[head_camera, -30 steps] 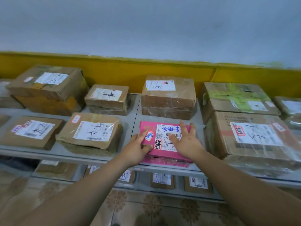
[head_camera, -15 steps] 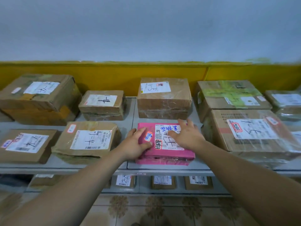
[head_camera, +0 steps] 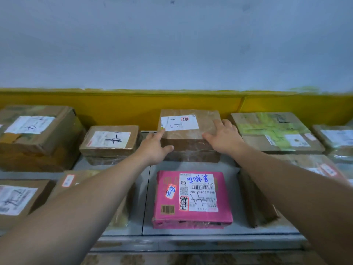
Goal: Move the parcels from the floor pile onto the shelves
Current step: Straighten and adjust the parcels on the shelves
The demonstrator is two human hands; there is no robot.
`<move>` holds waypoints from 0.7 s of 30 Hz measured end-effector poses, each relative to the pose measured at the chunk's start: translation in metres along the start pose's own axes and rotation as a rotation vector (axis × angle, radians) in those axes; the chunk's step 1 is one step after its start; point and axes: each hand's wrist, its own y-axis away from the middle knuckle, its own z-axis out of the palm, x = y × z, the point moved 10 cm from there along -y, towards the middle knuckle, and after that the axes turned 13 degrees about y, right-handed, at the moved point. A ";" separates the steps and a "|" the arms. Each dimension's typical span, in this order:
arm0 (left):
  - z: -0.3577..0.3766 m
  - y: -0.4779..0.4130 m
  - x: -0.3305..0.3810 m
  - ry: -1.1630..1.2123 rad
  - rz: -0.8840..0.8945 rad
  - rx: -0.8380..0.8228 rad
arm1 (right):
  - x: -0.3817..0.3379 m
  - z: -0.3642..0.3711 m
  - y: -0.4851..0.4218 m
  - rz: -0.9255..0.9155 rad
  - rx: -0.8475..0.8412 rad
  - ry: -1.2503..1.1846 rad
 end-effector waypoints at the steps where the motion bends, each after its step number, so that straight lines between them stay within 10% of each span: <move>1: 0.001 -0.009 0.003 0.026 -0.016 0.021 | 0.001 0.003 -0.012 0.000 -0.022 -0.007; 21: 0.009 -0.025 -0.012 0.264 -0.118 0.209 | 0.000 0.035 -0.067 -0.047 -0.184 -0.226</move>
